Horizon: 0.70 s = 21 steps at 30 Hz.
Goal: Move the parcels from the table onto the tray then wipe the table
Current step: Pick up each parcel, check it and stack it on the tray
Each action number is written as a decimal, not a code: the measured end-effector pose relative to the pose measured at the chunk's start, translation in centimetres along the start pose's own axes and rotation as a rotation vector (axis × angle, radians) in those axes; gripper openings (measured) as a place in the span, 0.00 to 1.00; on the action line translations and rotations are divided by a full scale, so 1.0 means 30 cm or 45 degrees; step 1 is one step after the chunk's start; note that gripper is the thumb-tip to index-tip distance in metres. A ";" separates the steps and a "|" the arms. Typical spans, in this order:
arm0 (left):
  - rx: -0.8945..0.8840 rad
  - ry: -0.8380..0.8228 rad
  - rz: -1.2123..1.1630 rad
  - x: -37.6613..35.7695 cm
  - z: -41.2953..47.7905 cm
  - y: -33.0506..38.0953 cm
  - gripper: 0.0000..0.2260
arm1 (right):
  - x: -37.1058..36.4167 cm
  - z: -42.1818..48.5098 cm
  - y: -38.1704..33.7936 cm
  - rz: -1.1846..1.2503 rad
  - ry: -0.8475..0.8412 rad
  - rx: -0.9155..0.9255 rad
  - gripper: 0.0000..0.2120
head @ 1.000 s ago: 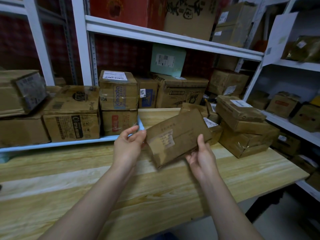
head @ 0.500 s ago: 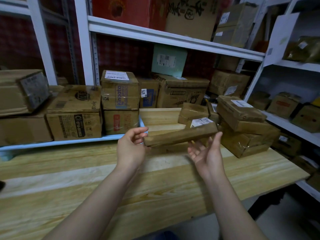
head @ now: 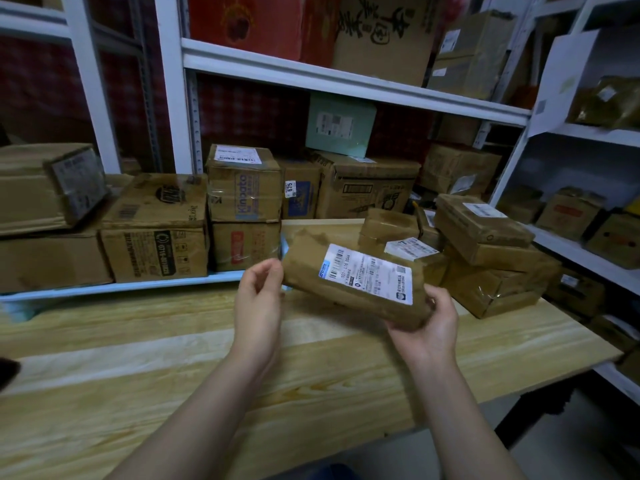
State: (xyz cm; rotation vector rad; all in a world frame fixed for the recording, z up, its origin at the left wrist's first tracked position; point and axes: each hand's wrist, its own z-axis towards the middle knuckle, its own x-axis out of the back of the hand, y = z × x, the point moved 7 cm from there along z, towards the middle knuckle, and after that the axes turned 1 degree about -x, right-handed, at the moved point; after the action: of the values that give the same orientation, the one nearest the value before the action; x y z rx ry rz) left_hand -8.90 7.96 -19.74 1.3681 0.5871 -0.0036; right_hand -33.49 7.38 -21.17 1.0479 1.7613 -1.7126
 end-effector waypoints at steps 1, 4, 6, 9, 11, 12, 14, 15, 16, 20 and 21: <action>0.008 0.009 0.025 0.012 0.000 -0.006 0.04 | -0.003 -0.002 0.007 -0.026 -0.016 -0.015 0.15; -0.029 0.075 0.028 0.055 0.006 0.021 0.05 | -0.034 -0.010 0.031 -0.226 -0.078 -0.079 0.14; -0.113 0.149 0.043 0.097 0.019 0.059 0.06 | -0.060 -0.008 0.068 -0.437 -0.126 -0.128 0.18; -0.206 0.284 0.058 0.178 0.042 0.112 0.07 | -0.091 -0.010 0.131 -0.702 -0.159 -0.168 0.15; -0.247 0.344 0.052 0.230 0.056 0.143 0.08 | -0.113 -0.019 0.173 -0.808 -0.195 -0.212 0.12; -0.270 0.371 0.046 0.259 0.060 0.164 0.07 | -0.131 -0.025 0.195 -0.814 -0.210 -0.241 0.10; -0.297 0.424 0.028 0.311 0.071 0.196 0.06 | -0.171 -0.031 0.228 -0.710 -0.252 -0.275 0.08; -0.297 0.455 0.017 0.337 0.075 0.207 0.06 | -0.196 -0.033 0.242 -0.655 -0.278 -0.277 0.07; -0.296 0.489 0.012 0.371 0.083 0.216 0.07 | -0.234 -0.041 0.263 -0.618 -0.312 -0.282 0.07; -0.177 0.610 0.109 0.486 0.130 0.161 0.07 | -0.383 -0.076 0.345 -0.589 -0.447 -0.357 0.12; -0.118 0.620 0.148 0.512 0.143 0.140 0.09 | -0.417 -0.084 0.372 -0.573 -0.454 -0.390 0.11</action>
State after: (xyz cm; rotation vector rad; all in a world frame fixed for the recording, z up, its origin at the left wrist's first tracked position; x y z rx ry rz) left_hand 7.35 10.04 -21.62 1.3143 0.8990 0.4561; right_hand -16.84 6.59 -18.13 0.2055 2.0252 -1.6659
